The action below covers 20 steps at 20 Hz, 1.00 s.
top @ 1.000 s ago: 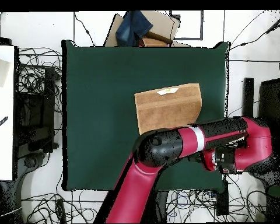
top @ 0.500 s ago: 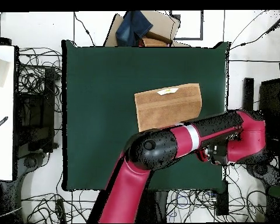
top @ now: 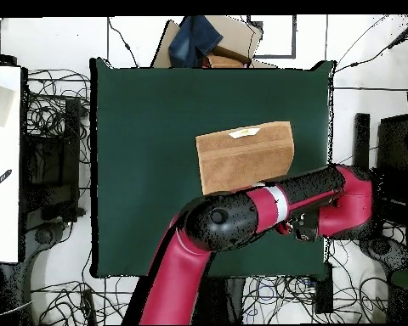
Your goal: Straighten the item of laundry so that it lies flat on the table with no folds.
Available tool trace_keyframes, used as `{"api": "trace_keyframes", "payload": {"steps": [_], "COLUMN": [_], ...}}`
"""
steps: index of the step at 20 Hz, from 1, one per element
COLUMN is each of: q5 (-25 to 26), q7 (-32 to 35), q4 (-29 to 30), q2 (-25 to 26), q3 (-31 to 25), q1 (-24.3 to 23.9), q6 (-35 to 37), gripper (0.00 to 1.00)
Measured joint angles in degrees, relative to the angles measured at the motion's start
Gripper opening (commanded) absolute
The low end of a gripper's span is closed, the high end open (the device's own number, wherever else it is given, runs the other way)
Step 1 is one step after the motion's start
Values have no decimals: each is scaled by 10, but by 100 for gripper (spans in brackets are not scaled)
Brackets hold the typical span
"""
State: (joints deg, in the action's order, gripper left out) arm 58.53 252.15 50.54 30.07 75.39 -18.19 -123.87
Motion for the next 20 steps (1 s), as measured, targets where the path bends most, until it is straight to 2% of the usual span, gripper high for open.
{"api": "trace_keyframes", "payload": {"steps": [7,12,14,20], "q5": [11,33,40,56], "q7": [0,-8,-15,-24], "q4": [0,0,5,35], "q2": [23,46,48,32], "q3": [-28,-36,-38,-38], "q1": [-13,-19,-13,23], "q6": [30,109,148,193], "gripper": [0,0,0,0]}}
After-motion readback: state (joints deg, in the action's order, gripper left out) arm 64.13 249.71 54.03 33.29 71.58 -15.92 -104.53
